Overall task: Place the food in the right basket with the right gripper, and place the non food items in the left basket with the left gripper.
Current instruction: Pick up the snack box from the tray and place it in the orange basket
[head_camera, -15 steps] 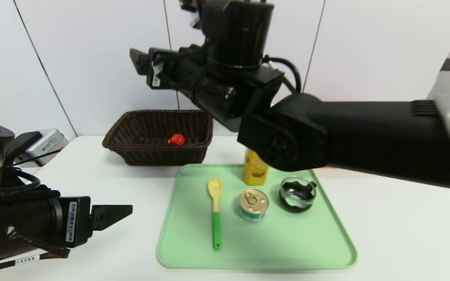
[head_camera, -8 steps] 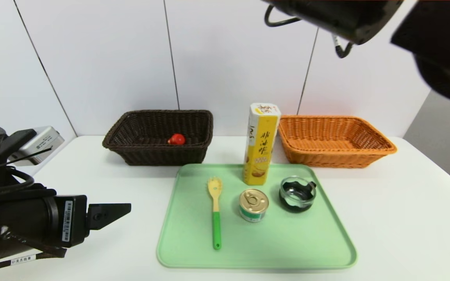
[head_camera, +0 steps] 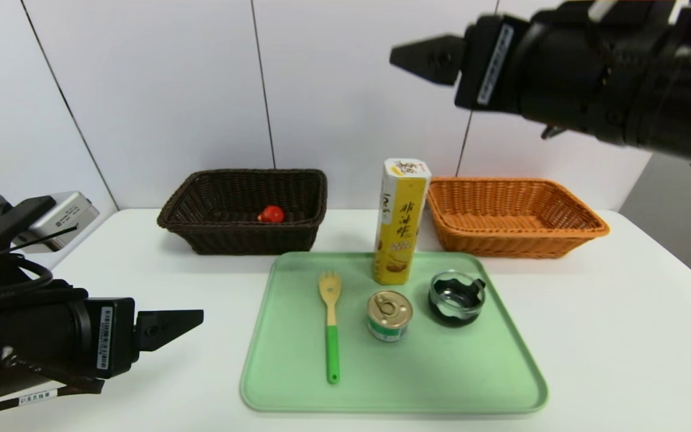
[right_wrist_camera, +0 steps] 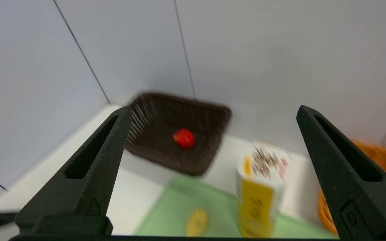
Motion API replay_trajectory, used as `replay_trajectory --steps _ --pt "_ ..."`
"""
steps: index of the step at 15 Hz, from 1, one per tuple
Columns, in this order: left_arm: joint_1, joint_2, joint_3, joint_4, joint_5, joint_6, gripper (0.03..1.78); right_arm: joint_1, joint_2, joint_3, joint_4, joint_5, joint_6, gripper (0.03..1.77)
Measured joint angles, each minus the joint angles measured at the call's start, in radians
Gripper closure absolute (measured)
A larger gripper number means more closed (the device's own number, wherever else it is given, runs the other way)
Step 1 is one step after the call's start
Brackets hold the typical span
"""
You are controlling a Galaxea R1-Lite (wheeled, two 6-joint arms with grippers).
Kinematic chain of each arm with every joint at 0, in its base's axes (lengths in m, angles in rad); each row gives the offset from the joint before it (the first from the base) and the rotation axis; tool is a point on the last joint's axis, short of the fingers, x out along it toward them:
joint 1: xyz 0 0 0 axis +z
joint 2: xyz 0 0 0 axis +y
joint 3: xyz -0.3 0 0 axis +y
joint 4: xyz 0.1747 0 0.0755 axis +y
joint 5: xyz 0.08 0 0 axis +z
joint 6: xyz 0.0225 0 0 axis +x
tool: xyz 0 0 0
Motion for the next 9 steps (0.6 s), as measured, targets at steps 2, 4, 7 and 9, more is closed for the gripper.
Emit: replay_trajectory --steps 2,4,7,9 --pt "-0.001 -0.001 0.002 0.002 -0.001 0.001 0.12 -0.021 -0.069 0.189 -0.021 0.001 -0.002 0.11" --pt "-0.001 -0.003 0.007 0.003 -0.001 0.0 0.12 -0.033 -0.106 0.367 -0.094 0.003 -0.001 0.11" --pt "-0.001 -0.014 0.02 0.006 0.001 0.001 0.12 -0.041 -0.102 0.609 -0.305 0.004 0.003 0.11" --pt "-0.001 -0.019 0.024 0.006 0.003 0.0 0.12 -0.043 -0.048 0.7 -0.487 -0.001 0.002 0.1"
